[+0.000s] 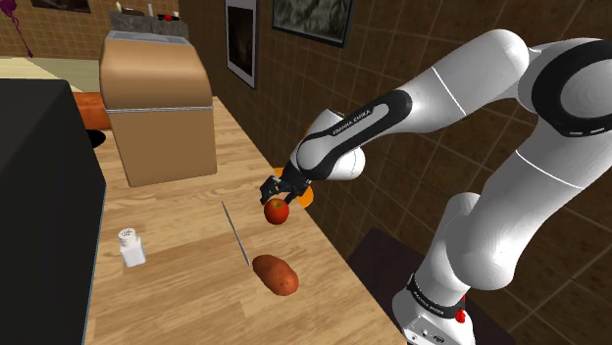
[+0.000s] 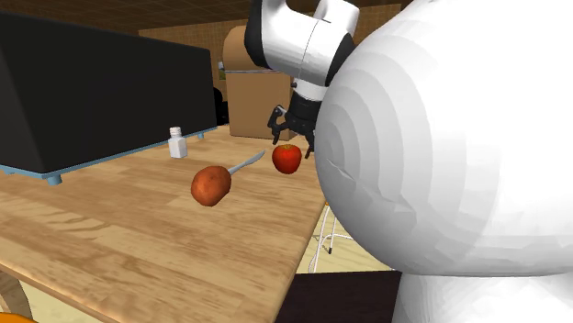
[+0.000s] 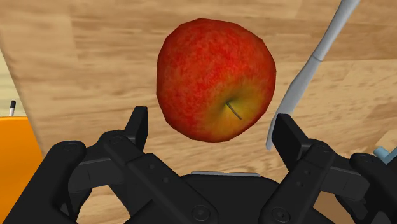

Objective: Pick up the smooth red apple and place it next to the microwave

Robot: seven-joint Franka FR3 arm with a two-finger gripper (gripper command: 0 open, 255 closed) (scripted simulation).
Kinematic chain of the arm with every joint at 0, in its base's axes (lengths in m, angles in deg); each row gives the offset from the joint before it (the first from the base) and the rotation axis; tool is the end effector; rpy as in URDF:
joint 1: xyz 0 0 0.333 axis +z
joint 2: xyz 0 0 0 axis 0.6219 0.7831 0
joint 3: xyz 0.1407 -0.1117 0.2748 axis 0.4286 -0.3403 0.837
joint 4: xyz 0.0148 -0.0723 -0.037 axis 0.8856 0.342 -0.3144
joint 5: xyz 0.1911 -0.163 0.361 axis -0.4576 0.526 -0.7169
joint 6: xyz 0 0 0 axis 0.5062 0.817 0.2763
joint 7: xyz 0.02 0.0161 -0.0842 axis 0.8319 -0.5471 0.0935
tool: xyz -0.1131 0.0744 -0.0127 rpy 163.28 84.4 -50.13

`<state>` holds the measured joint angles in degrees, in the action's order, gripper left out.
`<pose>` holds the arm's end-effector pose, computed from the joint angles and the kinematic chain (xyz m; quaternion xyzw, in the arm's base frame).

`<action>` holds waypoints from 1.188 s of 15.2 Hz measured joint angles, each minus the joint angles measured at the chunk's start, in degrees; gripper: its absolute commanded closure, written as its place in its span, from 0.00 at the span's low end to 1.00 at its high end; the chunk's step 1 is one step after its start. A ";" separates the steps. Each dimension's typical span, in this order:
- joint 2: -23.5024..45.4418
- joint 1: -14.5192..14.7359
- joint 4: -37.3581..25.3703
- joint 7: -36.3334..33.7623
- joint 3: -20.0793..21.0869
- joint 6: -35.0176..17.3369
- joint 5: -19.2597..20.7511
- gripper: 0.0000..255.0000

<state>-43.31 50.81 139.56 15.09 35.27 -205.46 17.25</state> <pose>0.4716 0.0807 0.2790 -0.9619 0.1686 -0.1526 0.1519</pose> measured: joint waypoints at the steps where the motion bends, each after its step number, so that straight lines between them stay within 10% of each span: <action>1: 0.35 0.12 -0.14 0.27 -0.07 -0.21 -0.29 0.00; 6: 0.62 0.23 -0.24 0.42 -0.09 -0.41 -0.51 0.00; 7: 0.62 0.23 -0.24 0.42 -0.09 -0.41 -0.51 1.00; 18: 0.26 -0.02 -0.33 -0.04 -0.01 -0.02 0.04 1.00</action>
<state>-43.06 50.79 139.22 15.04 35.26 -205.48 17.29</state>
